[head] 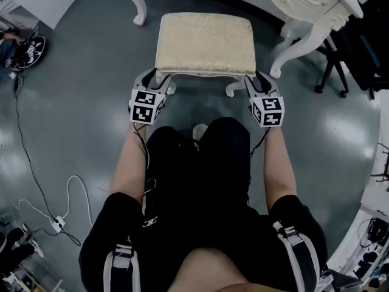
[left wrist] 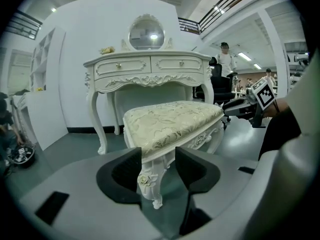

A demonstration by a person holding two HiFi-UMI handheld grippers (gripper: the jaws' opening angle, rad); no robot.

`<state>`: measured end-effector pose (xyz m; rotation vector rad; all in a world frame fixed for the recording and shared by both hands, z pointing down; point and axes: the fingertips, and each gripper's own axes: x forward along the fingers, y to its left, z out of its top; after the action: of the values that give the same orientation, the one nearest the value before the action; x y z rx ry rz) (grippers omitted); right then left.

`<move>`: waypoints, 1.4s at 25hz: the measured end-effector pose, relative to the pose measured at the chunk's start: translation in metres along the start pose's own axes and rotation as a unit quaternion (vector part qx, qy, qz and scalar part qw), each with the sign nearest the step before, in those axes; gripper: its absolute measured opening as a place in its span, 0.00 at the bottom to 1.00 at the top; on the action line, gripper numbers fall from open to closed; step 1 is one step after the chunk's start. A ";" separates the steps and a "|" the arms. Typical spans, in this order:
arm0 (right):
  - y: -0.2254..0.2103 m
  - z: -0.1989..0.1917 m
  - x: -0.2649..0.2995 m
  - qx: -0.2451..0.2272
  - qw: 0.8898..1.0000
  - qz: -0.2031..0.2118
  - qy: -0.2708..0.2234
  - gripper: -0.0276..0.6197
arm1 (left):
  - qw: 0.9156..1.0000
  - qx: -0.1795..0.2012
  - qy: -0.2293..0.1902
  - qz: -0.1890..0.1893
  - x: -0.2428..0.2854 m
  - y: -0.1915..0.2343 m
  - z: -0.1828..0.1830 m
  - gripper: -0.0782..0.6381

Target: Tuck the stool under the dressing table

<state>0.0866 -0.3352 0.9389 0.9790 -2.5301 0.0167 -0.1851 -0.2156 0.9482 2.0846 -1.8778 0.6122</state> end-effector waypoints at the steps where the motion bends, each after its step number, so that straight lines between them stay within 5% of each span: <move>1: -0.001 -0.001 0.003 -0.001 1.000 0.001 0.003 0.32 | 1.000 0.001 -0.001 0.002 0.002 0.001 0.000 0.40; 8: -0.008 -0.004 0.010 0.006 1.000 -0.003 -0.002 0.28 | 1.000 0.009 -0.007 0.027 0.009 0.013 0.002 0.28; 17: -0.005 0.001 0.023 0.019 1.000 -0.012 0.005 0.27 | 0.998 0.017 0.007 0.062 0.025 0.032 0.007 0.28; 35: -0.044 0.017 0.075 0.044 0.996 -0.077 0.012 0.27 | 0.998 0.039 0.011 0.045 0.099 0.065 0.044 0.27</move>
<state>0.0591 -0.4191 0.9468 1.1989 -2.4444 0.0951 -0.2371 -0.3312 0.9520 2.0402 -1.9753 0.7372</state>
